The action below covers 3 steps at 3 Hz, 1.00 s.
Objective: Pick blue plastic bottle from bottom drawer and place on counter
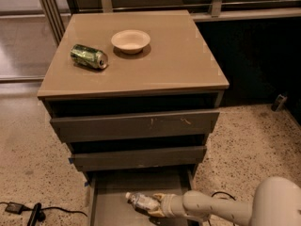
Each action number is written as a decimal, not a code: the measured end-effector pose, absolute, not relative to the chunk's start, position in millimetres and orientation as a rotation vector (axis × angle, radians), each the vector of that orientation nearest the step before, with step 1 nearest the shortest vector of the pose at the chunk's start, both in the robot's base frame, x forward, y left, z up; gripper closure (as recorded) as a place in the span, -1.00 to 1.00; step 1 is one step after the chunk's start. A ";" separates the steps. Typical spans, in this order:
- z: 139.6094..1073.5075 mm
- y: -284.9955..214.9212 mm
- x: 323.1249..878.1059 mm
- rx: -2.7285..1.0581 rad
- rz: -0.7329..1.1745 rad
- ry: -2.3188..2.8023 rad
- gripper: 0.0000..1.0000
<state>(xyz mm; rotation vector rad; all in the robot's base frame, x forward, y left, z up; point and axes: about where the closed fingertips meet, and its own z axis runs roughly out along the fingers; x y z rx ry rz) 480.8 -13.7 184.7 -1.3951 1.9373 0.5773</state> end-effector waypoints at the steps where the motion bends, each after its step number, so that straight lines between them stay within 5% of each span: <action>1: 221.8 -32.8 470.6 -1.365 0.572 1.855 1.00; 3: 305.6 -67.6 454.0 -1.358 0.516 1.723 1.00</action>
Offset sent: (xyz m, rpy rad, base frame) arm -0.0292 -0.0677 0.1399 0.1206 -0.2305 0.0132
